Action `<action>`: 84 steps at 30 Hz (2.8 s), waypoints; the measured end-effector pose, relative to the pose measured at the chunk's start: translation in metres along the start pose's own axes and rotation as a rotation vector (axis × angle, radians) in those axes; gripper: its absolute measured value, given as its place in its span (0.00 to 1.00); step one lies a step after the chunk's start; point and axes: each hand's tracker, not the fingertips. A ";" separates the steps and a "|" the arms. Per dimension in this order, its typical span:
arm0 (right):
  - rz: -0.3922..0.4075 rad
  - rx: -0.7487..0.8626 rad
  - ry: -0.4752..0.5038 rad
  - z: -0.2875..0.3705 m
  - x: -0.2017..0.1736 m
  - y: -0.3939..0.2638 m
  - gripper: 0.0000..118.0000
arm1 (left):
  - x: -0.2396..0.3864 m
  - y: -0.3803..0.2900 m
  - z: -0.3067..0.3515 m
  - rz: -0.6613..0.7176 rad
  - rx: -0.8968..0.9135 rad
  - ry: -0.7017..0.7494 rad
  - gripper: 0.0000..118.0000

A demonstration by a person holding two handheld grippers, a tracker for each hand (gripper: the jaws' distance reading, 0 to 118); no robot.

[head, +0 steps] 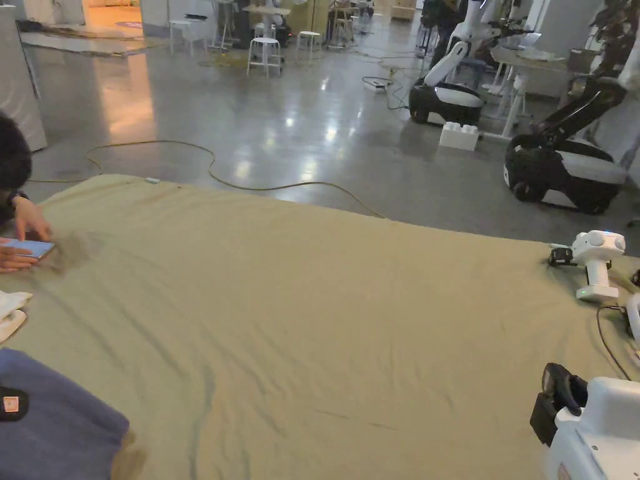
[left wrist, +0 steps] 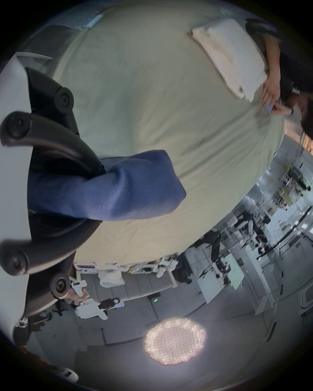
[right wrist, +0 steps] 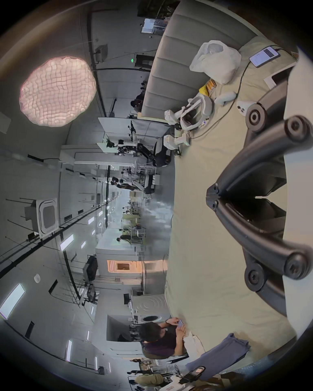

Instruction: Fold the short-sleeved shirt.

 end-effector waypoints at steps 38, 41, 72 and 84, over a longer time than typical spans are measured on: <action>-0.001 -0.060 0.027 -0.009 -0.022 -0.030 0.00 | 0.142 -0.090 -0.069 -0.515 0.576 0.494 0.59; -0.001 -0.053 0.030 -0.009 -0.027 -0.029 0.00 | 0.174 -0.105 -0.102 -0.574 0.624 0.483 0.59; -0.039 0.010 -0.014 0.000 -0.049 -0.020 0.00 | 0.298 -0.170 -0.180 -0.653 0.862 0.312 0.12; 0.045 0.041 -0.073 0.002 -0.053 -0.016 0.70 | 0.290 -0.170 -0.175 -0.598 0.855 0.287 0.63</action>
